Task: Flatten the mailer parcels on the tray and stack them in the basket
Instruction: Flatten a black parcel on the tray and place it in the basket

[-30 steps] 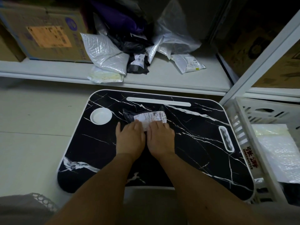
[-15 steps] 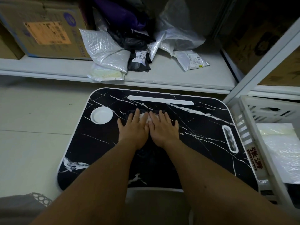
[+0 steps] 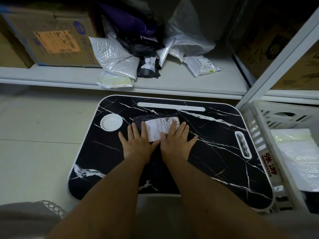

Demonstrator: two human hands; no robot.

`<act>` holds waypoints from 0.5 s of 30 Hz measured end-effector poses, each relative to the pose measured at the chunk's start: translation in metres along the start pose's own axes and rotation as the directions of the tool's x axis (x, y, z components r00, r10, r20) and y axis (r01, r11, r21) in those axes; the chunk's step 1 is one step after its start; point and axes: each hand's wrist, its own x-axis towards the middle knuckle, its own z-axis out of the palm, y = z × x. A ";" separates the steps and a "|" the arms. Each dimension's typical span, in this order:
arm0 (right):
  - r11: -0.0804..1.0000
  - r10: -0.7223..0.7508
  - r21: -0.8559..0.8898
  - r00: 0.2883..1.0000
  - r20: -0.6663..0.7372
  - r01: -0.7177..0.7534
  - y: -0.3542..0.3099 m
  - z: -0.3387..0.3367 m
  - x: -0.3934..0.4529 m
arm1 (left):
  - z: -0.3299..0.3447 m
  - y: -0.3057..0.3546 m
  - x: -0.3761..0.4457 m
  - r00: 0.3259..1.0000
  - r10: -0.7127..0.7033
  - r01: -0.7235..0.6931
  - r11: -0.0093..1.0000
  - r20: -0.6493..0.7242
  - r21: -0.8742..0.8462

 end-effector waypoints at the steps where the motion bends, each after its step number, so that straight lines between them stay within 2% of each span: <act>1: 1.000 -0.015 -0.022 1.000 0.010 0.015 0.002 0.001 -0.003 | 0.002 -0.002 -0.004 1.000 -0.002 0.002 1.000 0.018 0.024; 6: 0.996 -0.015 -0.089 0.991 0.135 0.028 0.007 -0.004 -0.013 | -0.003 -0.001 -0.011 0.995 -0.054 0.049 0.997 0.078 0.061; 9: 0.998 0.008 -0.068 0.979 0.204 0.006 0.009 -0.011 -0.011 | -0.010 0.000 -0.012 0.989 -0.061 0.058 0.998 0.132 0.032; 12: 0.990 0.055 0.118 0.990 0.130 -0.071 0.008 -0.019 -0.008 | -0.017 0.002 -0.015 0.992 -0.086 0.100 0.981 0.091 -0.164; 14: 0.932 0.164 0.322 0.986 0.041 -0.169 0.009 -0.025 -0.010 | -0.023 0.004 -0.016 0.987 -0.160 0.134 0.904 -0.031 -0.405; 15: 0.883 0.226 0.414 0.973 0.041 -0.222 0.008 -0.027 -0.010 | -0.026 0.006 -0.016 0.978 -0.198 0.133 0.846 -0.072 -0.516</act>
